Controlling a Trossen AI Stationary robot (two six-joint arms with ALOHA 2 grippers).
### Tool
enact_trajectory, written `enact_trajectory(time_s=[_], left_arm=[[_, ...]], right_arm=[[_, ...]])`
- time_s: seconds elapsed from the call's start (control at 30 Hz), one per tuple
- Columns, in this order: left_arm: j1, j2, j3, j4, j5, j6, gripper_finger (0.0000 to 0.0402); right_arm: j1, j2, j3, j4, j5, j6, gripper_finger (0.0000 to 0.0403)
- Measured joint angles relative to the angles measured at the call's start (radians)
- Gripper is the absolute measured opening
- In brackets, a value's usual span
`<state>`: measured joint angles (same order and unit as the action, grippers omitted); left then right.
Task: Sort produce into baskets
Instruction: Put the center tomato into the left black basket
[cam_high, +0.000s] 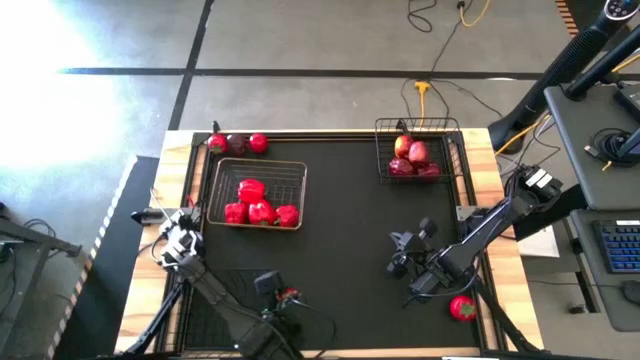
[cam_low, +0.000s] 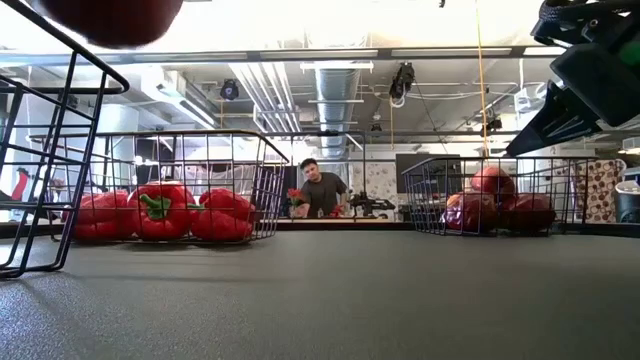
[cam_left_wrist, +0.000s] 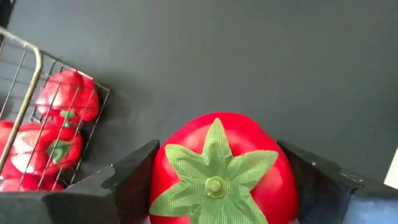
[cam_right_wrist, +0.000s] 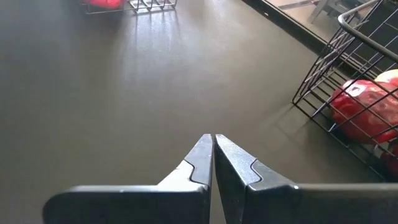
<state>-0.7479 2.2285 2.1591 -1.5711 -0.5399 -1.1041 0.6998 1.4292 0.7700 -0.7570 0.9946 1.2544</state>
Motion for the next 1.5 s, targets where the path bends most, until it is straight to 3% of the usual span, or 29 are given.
enact_trajectory(time_s=[0.2,0.3,0.47,0.63,0.83,0.97,1.13,1.5], left_arm=[[-0.03,-0.073,-0.038,0.001,-0.087,-0.051,0.0279],[-0.044,-0.129,-0.08,0.002,-0.078,-0.053,0.0279],[-0.047,-0.306,-0.275,0.001,0.091,-0.134,0.0279],[-0.072,-0.5,-0.543,0.005,0.303,-0.374,0.0279],[-0.127,-0.634,-0.841,0.189,0.467,-0.581,0.0277],[-0.134,-0.653,-0.975,0.291,0.591,-0.611,0.0285],[-0.133,-0.627,-1.045,0.34,0.724,-0.569,0.0304],[-0.131,-0.595,-1.056,0.316,0.679,-0.564,0.0334]], right_arm=[[0.0,0.001,0.0,0.008,0.0,-0.012,0.0009],[0.0,0.0,0.0,0.008,0.0,-0.012,0.0009],[0.0,0.001,0.0,0.012,0.0,-0.011,0.0009],[0.0,0.001,0.0,0.013,0.0,-0.011,0.0009],[0.0,0.001,0.0,0.013,0.0,-0.01,0.0009],[0.0,0.001,0.0,0.015,0.0,-0.009,0.0009],[0.0,0.001,0.0,0.017,0.0,-0.009,0.0009],[0.0,0.001,0.0,0.036,0.0,-0.018,0.0009]])
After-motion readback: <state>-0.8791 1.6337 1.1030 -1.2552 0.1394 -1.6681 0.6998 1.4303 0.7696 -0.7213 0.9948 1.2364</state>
